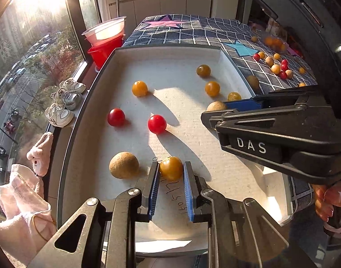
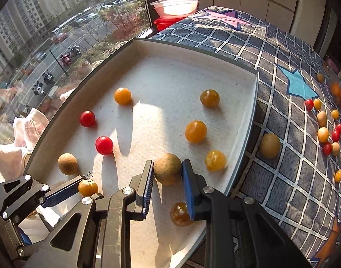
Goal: Organize fruits
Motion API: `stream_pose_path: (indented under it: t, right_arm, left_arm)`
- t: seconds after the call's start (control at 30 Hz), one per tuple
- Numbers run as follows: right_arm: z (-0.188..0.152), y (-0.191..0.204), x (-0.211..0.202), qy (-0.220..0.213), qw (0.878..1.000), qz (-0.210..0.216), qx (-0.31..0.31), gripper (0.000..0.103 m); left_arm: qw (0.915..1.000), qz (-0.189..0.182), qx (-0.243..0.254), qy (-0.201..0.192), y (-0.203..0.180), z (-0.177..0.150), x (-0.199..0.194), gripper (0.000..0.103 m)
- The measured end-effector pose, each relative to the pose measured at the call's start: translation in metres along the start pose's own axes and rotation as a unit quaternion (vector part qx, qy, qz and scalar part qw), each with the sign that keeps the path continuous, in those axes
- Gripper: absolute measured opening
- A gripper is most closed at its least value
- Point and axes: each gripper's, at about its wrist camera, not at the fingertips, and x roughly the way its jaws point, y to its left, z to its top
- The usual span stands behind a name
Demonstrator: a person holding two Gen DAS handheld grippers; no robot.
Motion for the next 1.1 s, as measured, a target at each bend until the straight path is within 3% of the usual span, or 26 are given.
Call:
stream_pose_path:
  t: [0.17, 0.37, 0.43, 0.47, 0.53, 0.7, 0.83, 1.07, 1.1]
  right_arm:
    - [0.003, -0.003, -0.004, -0.002, 1.000, 0.008, 0.016, 0.042]
    - [0.005, -0.009, -0.019, -0.019, 0.999, 0.009, 0.027, 0.044]
    - [0.005, -0.011, -0.027, -0.026, 0.999, 0.002, 0.028, 0.049]
    - [0.005, -0.011, -0.032, -0.030, 0.999, -0.004, 0.027, 0.051]
    - [0.004, -0.012, -0.041, -0.040, 0.999, -0.009, 0.024, 0.051]
    - [-0.001, -0.020, -0.057, -0.046, 0.998, -0.007, 0.039, 0.052]
    - [-0.009, -0.029, -0.070, -0.048, 0.997, 0.005, 0.056, 0.077]
    - [-0.025, -0.040, -0.081, -0.040, 0.995, 0.007, 0.086, 0.082]
    - [-0.027, -0.041, -0.083, -0.040, 0.995, 0.004, 0.088, 0.082]
  left_arm:
    - [1.0000, -0.003, -0.002, -0.001, 0.001, 0.000, -0.001, 0.023]
    - [1.0000, -0.008, -0.002, -0.001, 0.003, 0.000, -0.002, 0.025]
    - [0.9999, -0.011, -0.007, -0.010, 0.003, -0.001, -0.005, 0.072]
    - [0.9996, -0.006, -0.008, -0.027, 0.003, -0.002, -0.010, 0.077]
    - [0.9993, -0.003, 0.000, -0.037, 0.001, -0.002, -0.014, 0.076]
    - [0.9998, -0.006, -0.005, -0.019, 0.000, 0.002, -0.013, 0.077]
    - [0.9999, -0.002, -0.007, -0.014, -0.001, 0.005, -0.017, 0.077]
    - [0.9998, 0.011, -0.010, -0.012, -0.003, 0.006, -0.024, 0.077]
    - [0.9998, 0.013, -0.009, -0.011, -0.003, 0.005, -0.025, 0.080]
